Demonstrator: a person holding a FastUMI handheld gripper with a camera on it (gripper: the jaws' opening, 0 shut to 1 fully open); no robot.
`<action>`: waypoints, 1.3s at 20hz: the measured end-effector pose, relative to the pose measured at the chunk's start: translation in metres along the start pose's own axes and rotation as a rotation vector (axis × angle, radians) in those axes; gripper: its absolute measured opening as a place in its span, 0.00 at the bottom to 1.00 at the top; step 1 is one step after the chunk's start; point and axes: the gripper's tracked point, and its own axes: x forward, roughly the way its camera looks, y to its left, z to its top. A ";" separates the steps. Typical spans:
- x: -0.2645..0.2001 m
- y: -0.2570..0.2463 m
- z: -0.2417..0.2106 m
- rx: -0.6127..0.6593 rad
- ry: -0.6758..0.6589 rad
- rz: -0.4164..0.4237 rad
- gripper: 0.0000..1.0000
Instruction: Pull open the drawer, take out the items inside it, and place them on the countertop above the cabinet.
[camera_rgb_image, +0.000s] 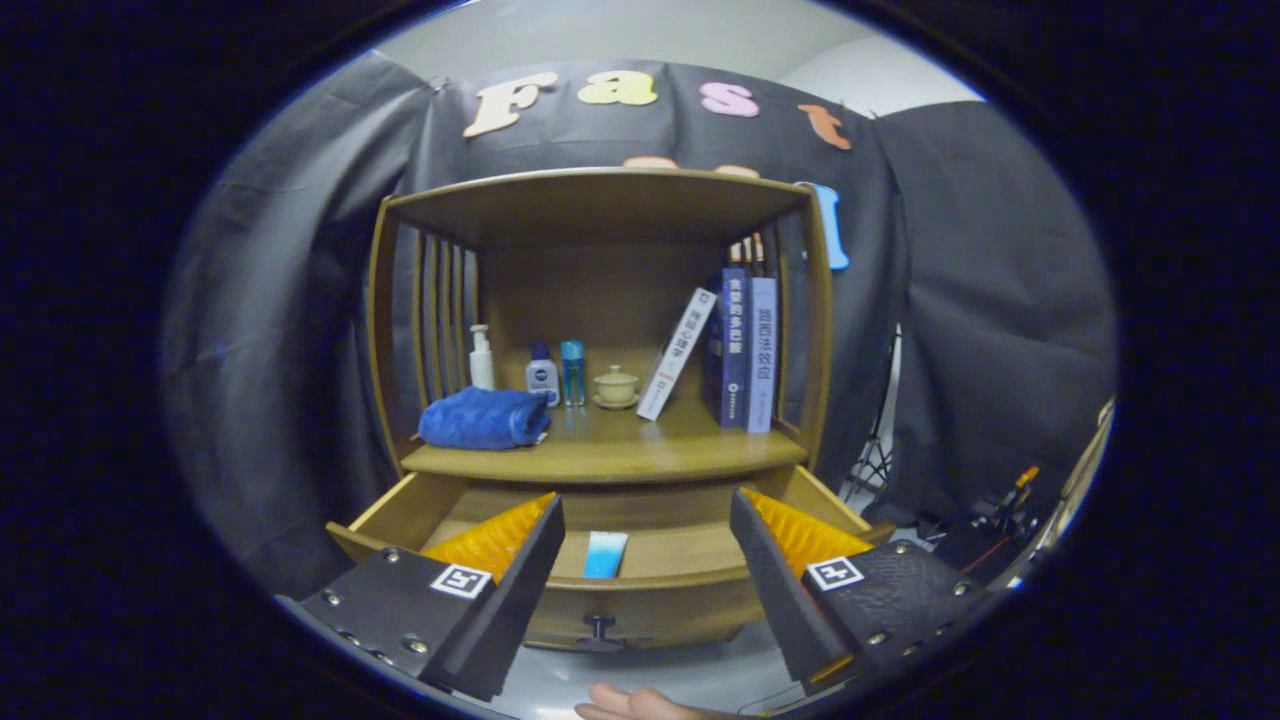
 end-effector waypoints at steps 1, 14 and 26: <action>0.005 0.009 0.000 -0.007 0.023 0.027 0.99; 0.092 0.042 -0.051 0.154 0.434 0.099 0.99; 0.134 0.060 -0.153 0.180 0.937 0.053 0.80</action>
